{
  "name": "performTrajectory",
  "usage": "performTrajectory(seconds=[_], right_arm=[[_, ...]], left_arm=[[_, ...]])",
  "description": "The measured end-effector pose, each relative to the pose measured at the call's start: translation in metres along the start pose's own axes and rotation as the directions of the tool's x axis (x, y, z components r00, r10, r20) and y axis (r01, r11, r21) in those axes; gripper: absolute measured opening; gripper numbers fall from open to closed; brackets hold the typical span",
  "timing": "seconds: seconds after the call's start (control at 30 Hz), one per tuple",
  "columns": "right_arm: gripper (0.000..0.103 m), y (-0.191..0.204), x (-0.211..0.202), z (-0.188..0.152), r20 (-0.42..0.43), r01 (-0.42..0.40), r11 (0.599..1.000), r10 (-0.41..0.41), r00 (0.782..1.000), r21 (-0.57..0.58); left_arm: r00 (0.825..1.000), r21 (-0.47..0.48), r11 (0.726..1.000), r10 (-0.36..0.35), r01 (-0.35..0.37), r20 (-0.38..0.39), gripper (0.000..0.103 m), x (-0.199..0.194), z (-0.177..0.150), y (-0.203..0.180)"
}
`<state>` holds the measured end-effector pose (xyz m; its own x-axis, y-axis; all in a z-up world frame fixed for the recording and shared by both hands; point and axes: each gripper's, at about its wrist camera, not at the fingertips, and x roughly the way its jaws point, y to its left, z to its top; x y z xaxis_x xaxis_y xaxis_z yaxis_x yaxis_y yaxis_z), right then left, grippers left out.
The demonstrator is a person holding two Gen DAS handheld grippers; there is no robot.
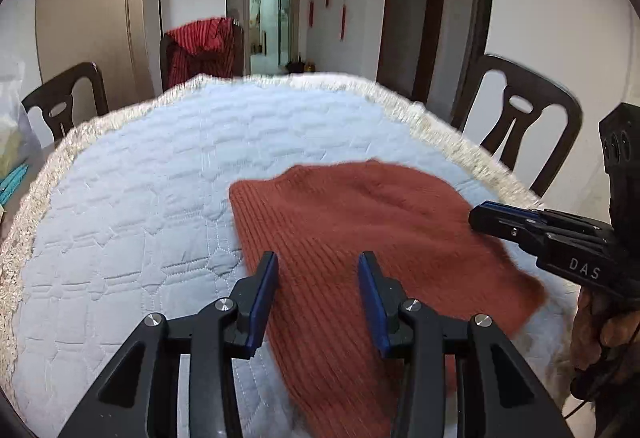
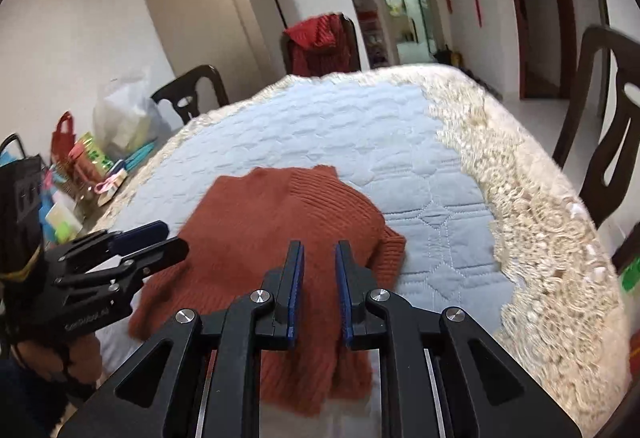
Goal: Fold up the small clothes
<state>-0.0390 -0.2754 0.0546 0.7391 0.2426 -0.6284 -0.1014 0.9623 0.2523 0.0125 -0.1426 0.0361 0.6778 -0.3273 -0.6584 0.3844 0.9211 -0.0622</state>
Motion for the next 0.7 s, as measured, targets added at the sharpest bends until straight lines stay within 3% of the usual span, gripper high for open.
performTrajectory(seconds=[0.1, 0.2, 0.43, 0.53, 0.7], right_arm=[[0.017, -0.012, 0.02, -0.004, -0.064, 0.01, 0.999, -0.006, 0.998, 0.052], [0.027, -0.026, 0.016, -0.006, -0.054, -0.029, 0.992, 0.036, 0.998, 0.121], [0.03, -0.042, 0.001, -0.01, -0.05, -0.093, 0.969, 0.107, 0.993, 0.23], [0.044, -0.046, 0.002, -0.013, -0.057, -0.117, 0.959, 0.136, 0.989, 0.257], [0.045, -0.045, -0.002, -0.013, -0.043, -0.13, 0.955, 0.147, 0.988, 0.267]], left_arm=[[1.0, 0.004, 1.0, 0.01, -0.01, 0.004, 0.051, 0.005, -0.005, 0.001], [1.0, -0.007, 1.0, -0.002, 0.002, 0.005, 0.051, 0.002, -0.006, 0.003], [1.0, -0.083, 0.996, -0.014, 0.015, 0.015, 0.051, -0.008, -0.006, 0.023], [1.0, -0.113, 0.994, -0.009, 0.01, 0.008, 0.052, -0.008, -0.007, 0.031], [1.0, -0.132, 0.991, -0.017, 0.019, 0.02, 0.052, -0.01, -0.009, 0.037]])
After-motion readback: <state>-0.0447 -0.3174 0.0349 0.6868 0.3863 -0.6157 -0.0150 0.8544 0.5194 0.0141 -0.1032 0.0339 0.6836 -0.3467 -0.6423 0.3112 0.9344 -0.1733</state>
